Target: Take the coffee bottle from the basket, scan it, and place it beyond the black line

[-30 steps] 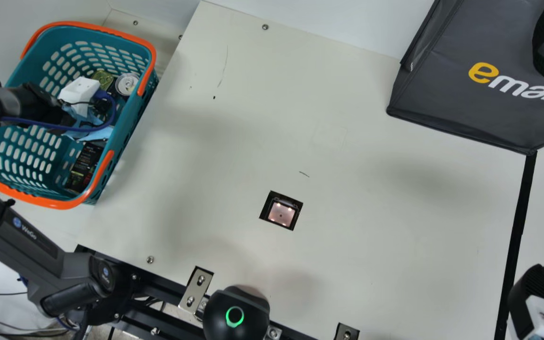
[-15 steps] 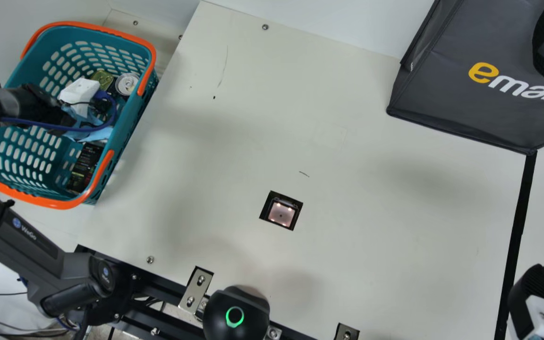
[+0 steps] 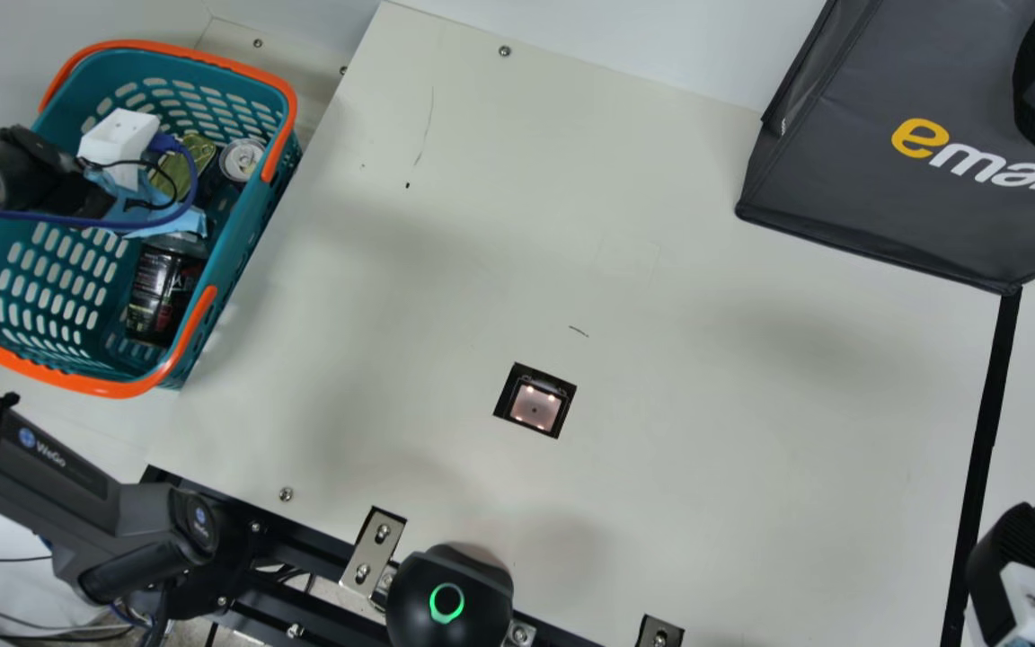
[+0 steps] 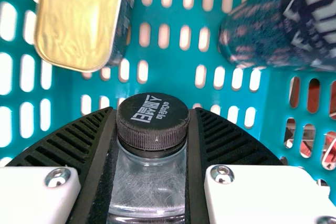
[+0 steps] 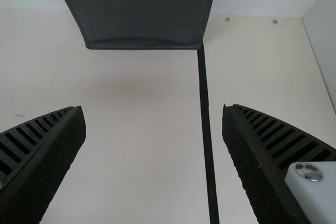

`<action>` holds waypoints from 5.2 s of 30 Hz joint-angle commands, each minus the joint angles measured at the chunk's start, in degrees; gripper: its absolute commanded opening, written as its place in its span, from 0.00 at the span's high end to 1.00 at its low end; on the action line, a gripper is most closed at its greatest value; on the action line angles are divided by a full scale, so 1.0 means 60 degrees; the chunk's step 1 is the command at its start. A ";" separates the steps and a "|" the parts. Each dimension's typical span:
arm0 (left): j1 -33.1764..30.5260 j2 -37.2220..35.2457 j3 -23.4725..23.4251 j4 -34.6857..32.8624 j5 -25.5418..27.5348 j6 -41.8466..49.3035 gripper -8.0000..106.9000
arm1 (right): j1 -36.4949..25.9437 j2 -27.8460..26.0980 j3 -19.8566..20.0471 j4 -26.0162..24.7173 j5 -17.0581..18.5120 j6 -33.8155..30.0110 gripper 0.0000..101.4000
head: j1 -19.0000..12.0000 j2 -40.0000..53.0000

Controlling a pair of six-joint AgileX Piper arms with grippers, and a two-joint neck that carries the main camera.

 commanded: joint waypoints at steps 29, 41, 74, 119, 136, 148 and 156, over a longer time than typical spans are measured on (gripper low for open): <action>0.0842 -0.2404 0.0560 -0.0427 0.1164 0.0650 0.84 | 0.0000 0.0000 0.0000 0.0000 0.0000 0.0000 0.10 | -0.0262 0.0023; 0.1022 -0.3315 0.0772 -0.0584 0.1505 0.0662 0.84 | 0.0000 0.0000 0.0000 0.0000 0.0000 0.0000 0.10 | -0.0262 0.0023; 0.1312 -0.5390 -0.0571 -0.1031 0.3339 0.0198 0.84 | 0.0000 0.0000 0.0000 0.0000 0.0000 0.0000 0.10 | -0.0262 0.0023; -0.0621 -0.6956 -0.1563 -0.2470 0.6516 0.1744 0.84 | 0.0000 0.0000 0.0000 0.0000 0.0000 0.0000 0.10 | -0.0262 0.0023; -0.2304 -0.7173 -0.0907 -0.2727 0.6516 0.2204 0.84 | 0.0000 0.0000 0.0000 0.0000 0.0000 0.0000 0.10 | -0.0262 0.0023; -0.3165 -0.7203 -0.0492 -0.3012 0.6516 0.2786 0.84 | 0.0000 0.0000 0.0000 0.0000 0.0000 0.0000 0.10 | -0.0262 0.0023; -0.3803 -0.7200 -0.0244 -0.3075 0.6516 0.3048 0.84 | 0.0000 0.0000 0.0000 0.0000 0.0000 0.0000 0.10 | -0.0262 0.0023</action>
